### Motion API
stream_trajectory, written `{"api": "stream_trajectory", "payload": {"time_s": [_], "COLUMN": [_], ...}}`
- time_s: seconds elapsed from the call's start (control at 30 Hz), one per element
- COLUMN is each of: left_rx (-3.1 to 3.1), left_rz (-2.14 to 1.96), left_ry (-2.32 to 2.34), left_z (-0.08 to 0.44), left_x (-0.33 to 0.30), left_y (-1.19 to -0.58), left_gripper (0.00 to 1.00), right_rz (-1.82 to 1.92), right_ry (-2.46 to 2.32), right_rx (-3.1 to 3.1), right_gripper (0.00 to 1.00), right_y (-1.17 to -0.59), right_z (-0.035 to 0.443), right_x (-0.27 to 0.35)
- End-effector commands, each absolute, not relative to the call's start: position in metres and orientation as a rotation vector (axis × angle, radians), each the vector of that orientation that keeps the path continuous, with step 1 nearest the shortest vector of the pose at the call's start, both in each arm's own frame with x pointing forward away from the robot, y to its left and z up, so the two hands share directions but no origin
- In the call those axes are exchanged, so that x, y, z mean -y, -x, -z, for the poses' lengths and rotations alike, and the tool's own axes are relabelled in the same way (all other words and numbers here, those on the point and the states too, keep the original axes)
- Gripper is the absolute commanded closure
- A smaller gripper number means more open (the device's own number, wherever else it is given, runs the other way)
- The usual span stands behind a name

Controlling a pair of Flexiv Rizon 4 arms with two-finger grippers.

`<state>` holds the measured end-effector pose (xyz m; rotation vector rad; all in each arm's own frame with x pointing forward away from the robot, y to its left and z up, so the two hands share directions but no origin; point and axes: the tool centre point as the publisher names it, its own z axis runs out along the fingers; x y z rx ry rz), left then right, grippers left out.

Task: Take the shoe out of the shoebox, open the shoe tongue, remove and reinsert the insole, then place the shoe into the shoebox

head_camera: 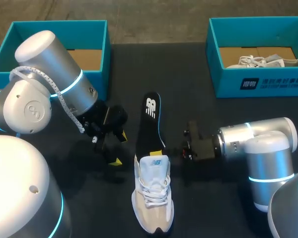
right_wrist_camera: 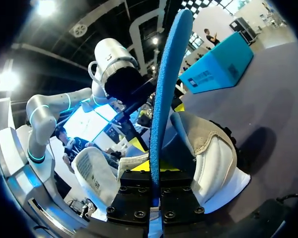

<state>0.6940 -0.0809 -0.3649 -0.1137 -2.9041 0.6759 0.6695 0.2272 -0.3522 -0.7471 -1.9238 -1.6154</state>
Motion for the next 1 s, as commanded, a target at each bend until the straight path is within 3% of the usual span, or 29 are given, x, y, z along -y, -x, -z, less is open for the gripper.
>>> {"api": "stream_trajectory", "payload": {"time_s": [0.03,0.13,0.27,0.4,1.0], "left_rx": [2.905,2.905,2.905,2.905,2.905], "left_rz": [-0.678,-0.678,-0.678,-0.678,-0.678], "left_ry": [0.114,0.114,0.114,0.114,0.114], "left_z": [0.365,0.365,0.365,0.365,0.365], "left_x": [0.08,0.08,0.08,0.08,0.08], "left_y": [-0.693,-0.693,-0.693,-0.693,-0.693], "left_gripper": [0.0,0.0,0.0,0.0,0.0], "right_rz": [1.609,1.608,1.606,1.605,1.623], "right_ry": [0.736,0.73,0.721,0.711,0.68], "right_rx": [1.919,1.915,1.917,1.923,1.95], "right_gripper": [0.98,0.88,0.87,0.75,0.74], "right_y": [-0.673,-0.676,-0.679,-0.681,-0.668], "right_z": [0.355,0.354,0.352,0.349,0.339], "right_x": [-0.23,-0.232,-0.234,-0.236,-0.234]}}
